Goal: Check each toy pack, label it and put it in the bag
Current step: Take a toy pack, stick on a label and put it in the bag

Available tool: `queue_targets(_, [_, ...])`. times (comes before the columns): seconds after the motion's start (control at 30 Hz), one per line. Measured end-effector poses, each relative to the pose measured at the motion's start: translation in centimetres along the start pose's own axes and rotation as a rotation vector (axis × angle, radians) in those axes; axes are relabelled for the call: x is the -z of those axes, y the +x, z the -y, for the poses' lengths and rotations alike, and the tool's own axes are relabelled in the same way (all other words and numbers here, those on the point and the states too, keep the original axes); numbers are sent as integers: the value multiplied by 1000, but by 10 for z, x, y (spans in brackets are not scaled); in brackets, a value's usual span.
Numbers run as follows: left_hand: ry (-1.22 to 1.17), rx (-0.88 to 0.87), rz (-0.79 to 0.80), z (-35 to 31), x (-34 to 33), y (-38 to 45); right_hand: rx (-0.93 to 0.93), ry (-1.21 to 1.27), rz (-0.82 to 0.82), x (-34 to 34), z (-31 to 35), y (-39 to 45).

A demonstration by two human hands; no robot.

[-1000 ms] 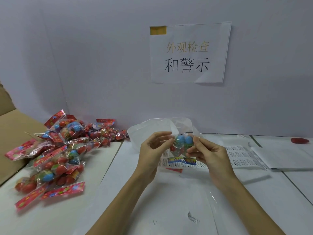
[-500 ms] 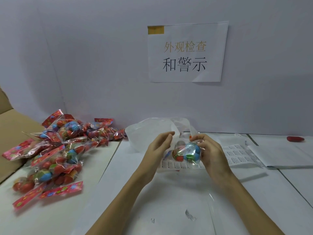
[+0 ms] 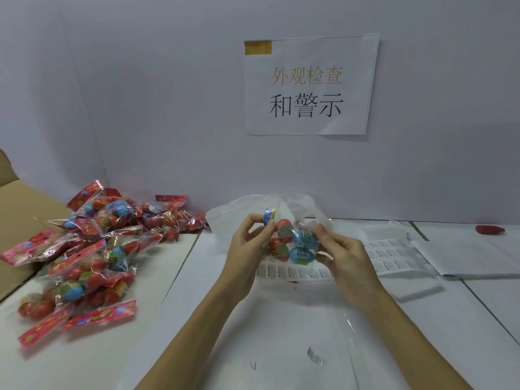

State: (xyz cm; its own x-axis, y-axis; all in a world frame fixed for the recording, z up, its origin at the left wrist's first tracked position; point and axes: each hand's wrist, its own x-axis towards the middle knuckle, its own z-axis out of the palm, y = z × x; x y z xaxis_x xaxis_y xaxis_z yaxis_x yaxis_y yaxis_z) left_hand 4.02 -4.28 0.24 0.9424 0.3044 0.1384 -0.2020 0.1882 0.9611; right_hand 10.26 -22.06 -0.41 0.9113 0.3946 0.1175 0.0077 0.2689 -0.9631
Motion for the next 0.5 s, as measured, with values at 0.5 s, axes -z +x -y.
queue_targets(0.5, [-175, 148, -66, -1, 0, 4, -27, -19, 106, 0, -9, -1])
